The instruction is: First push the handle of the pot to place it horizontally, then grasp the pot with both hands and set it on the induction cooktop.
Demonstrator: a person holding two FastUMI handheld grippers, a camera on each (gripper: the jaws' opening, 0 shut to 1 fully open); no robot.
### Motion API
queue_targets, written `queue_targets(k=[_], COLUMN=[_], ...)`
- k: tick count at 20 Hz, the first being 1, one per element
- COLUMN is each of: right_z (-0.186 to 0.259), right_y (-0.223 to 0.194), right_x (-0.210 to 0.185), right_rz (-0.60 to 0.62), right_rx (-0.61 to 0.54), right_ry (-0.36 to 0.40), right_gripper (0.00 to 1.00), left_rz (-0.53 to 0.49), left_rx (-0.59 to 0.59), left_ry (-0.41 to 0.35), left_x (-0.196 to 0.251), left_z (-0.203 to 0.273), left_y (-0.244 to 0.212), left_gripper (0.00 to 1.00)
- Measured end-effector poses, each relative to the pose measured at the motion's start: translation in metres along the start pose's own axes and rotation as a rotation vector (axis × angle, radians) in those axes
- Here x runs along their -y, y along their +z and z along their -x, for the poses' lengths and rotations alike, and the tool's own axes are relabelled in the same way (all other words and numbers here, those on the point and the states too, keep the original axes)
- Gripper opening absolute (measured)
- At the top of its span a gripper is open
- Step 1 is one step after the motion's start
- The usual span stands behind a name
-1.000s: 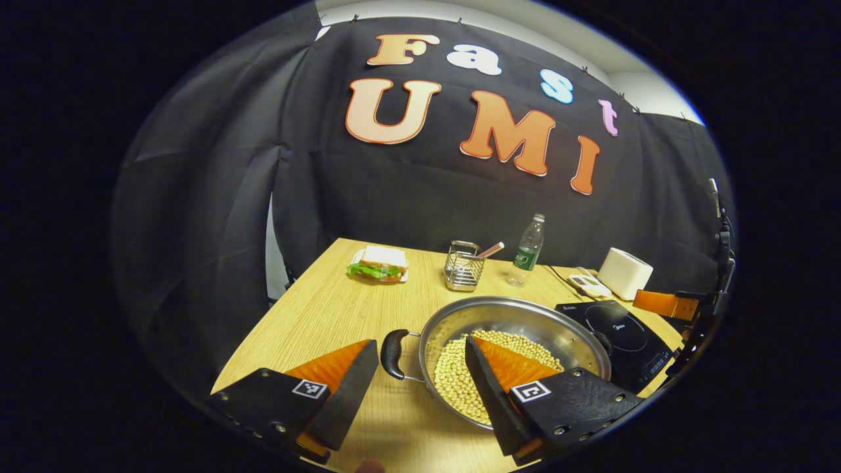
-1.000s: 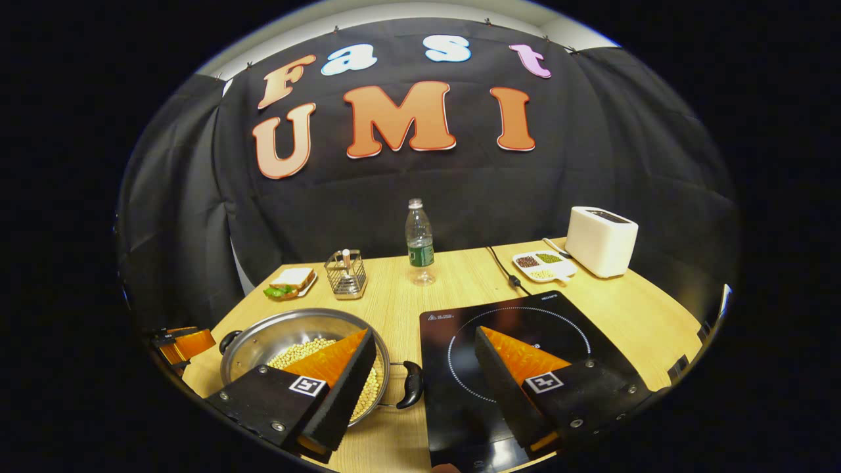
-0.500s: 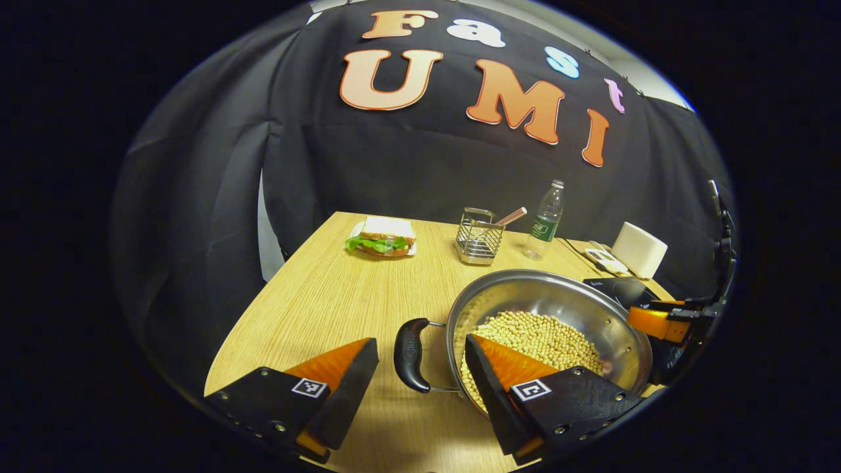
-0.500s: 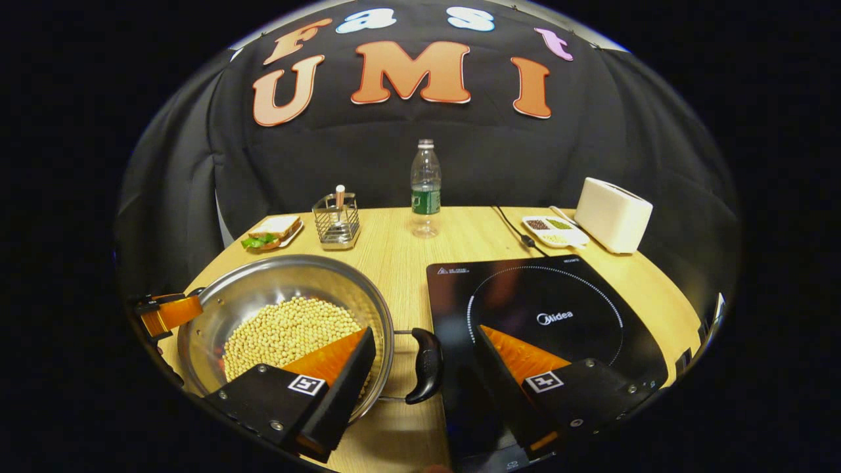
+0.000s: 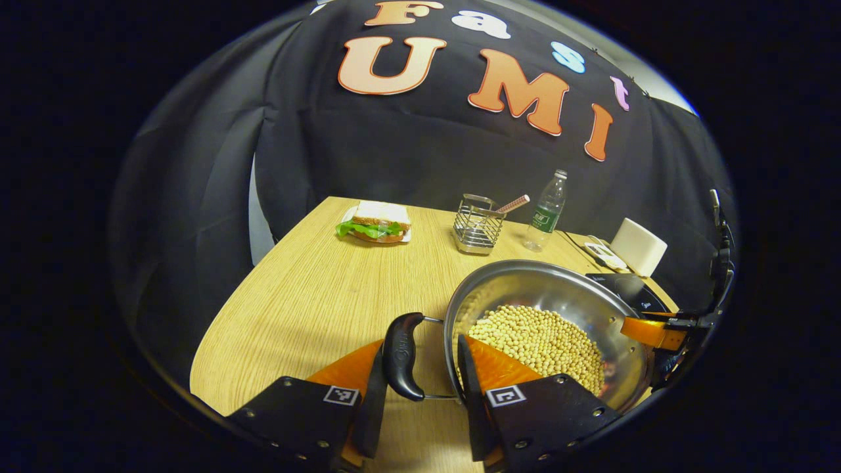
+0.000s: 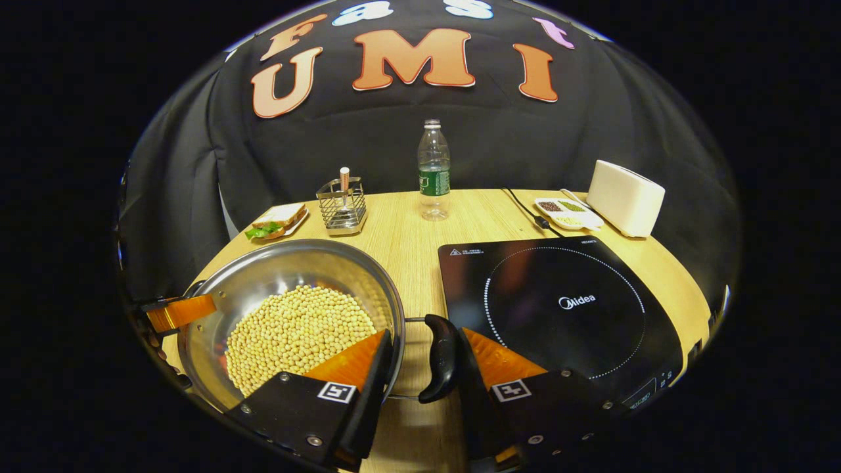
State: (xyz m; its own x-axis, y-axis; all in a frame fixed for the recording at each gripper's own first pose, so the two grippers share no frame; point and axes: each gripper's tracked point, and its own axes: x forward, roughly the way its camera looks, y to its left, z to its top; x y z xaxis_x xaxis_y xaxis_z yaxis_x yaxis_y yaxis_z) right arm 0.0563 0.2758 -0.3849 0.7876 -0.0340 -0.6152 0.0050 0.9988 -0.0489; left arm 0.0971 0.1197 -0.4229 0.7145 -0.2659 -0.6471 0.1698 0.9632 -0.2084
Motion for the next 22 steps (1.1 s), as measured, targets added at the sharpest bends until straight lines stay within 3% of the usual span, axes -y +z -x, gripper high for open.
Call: queue_targets(k=[3, 6, 11, 22], right_z=[0.001, 0.008, 0.028, 0.062], right_y=[0.002, 0.013, 0.035, 0.067], right_x=[0.001, 0.008, 0.029, 0.116], right_rz=[-0.033, -0.029, -0.058, -0.095], right_rx=[-0.027, -0.008, 0.028, 0.094], right_ry=[0.022, 0.035, 0.060, 0.037], right_gripper=[0.52, 0.51, 0.51, 0.51], left_rz=[0.054, 0.082, 0.037, 0.035], left_rx=[0.002, 0.004, 0.064, 0.088], left_ry=[0.029, 0.046, 0.055, -0.001], left_x=[0.002, 0.010, 0.040, 0.136], left_z=[0.009, 0.020, 0.041, 0.056], left_y=[-0.004, -0.003, 0.023, 0.047], left_gripper=[0.51, 0.50, 0.50, 0.50])
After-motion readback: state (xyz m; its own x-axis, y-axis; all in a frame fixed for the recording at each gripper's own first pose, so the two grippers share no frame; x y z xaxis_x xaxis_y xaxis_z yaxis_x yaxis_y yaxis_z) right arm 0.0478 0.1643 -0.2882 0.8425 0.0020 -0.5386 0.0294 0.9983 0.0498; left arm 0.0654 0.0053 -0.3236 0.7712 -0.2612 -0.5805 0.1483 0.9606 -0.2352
